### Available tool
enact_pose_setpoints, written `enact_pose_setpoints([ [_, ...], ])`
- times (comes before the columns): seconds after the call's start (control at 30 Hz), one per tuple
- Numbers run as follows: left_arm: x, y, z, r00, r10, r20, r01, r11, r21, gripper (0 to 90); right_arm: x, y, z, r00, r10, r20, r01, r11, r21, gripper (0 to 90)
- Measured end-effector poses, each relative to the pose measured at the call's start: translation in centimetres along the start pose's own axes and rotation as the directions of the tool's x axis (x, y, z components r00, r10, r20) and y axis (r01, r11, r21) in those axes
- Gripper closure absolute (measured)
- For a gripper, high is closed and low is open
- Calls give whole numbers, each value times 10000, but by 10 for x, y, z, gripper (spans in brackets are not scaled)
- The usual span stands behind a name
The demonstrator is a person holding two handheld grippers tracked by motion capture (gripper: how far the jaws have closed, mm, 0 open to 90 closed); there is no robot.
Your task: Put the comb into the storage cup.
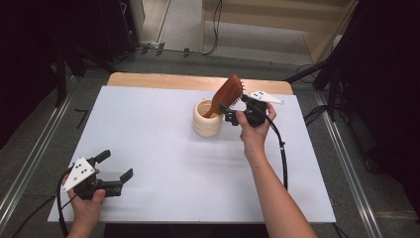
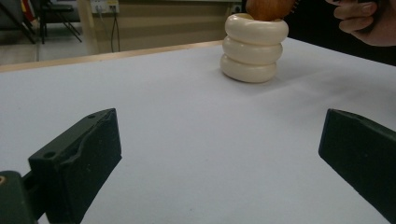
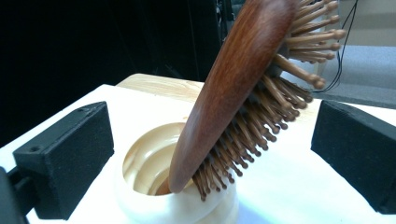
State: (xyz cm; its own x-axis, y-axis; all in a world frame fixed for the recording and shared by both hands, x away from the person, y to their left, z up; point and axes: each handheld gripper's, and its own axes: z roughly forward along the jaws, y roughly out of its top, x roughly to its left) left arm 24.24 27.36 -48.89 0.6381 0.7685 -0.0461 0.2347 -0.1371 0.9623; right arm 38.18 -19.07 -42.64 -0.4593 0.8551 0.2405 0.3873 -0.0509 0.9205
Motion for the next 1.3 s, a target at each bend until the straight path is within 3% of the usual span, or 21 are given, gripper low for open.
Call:
enact_pose_setpoints([
  [0.9, 0, 0, 0, 10000, 17, 4, -17, 10000, -8, 0, 2, -23, -48, 9974, -490, -536, 469, 9981, -394, 0],
  [1.3, -1, 0, -1, 10000, 3, 2, -3, 10000, -22, 0, 1, -35, -72, 9942, -971, -457, 947, 9941, -519, 0],
])
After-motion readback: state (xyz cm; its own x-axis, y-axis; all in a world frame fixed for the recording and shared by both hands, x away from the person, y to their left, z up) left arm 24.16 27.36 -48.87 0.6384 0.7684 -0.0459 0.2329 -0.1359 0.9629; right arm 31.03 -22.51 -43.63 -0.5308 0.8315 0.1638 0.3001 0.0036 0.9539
